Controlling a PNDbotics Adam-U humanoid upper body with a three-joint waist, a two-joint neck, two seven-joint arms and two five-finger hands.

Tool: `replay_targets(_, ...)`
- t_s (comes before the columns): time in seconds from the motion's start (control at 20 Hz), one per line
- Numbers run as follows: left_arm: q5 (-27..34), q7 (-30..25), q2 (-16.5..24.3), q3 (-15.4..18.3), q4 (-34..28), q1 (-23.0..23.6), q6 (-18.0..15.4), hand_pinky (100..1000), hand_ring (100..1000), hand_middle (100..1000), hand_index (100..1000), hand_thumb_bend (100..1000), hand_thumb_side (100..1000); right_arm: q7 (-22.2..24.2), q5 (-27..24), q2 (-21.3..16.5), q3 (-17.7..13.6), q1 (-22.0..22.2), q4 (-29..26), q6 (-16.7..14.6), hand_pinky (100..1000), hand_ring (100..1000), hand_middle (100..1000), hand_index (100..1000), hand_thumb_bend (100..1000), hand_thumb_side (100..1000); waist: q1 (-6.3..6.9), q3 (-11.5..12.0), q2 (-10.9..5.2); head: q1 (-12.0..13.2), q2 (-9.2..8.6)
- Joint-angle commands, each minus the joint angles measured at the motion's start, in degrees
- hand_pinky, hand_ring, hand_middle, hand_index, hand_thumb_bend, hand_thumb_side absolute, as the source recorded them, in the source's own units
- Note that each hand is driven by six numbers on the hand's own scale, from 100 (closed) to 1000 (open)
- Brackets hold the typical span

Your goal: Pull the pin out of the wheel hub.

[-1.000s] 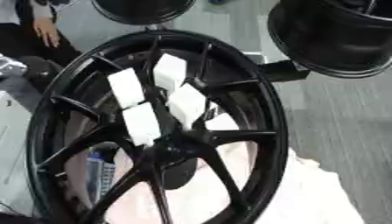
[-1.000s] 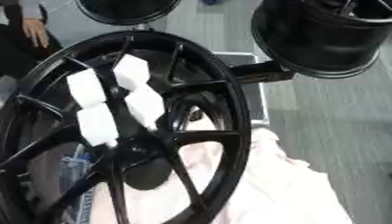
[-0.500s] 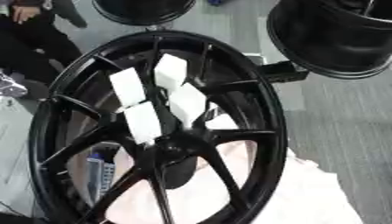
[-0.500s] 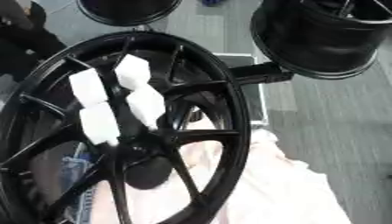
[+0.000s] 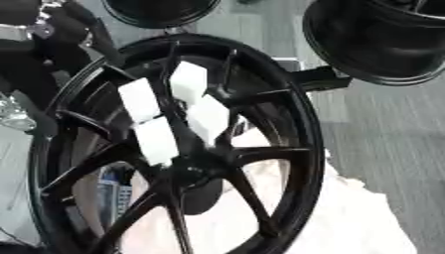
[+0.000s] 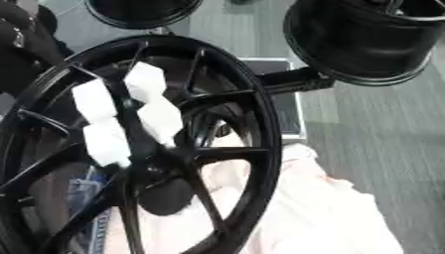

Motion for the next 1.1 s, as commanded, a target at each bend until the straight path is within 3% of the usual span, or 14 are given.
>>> replay_targets(0.05,0.71,-2.56,-0.33,-0.83,0.09,-2.48,0.56,844,778,715,836,733,100,-0.24,-0.13,-0.77,-0.36,-0.43,-0.69,-0.28,694,713,667,691,100,448,0.18,-0.21,-0.81,0.19,0.05)
replay_targets(0.65,-0.64,-5.38,-6.73,-5.63,7.91,-10.41,-2.21,842,787,720,824,726,100,-0.51,-0.64,0.25,-0.69,-0.93,-0.69,-0.55,687,708,664,687,100,460,0.4,-0.73,-1.15,-0.59,1.9)
replay_targets(0.9,-4.19,-5.63,-9.94,-7.29,13.78,-13.03,-5.27,837,768,685,798,785,100,-0.5,-0.87,0.96,-1.06,-1.06,-0.69,-0.79,683,707,663,686,100,468,0.51,-1.33,-1.69,-0.31,2.37)
replay_targets(1.1,-5.13,-5.67,-11.24,-7.86,17.14,-13.48,-6.95,823,731,631,792,772,100,-0.62,-0.98,1.26,-1.26,-1.18,-0.69,-1.0,681,706,662,685,100,470,0.55,-1.63,-1.86,-0.14,2.5)
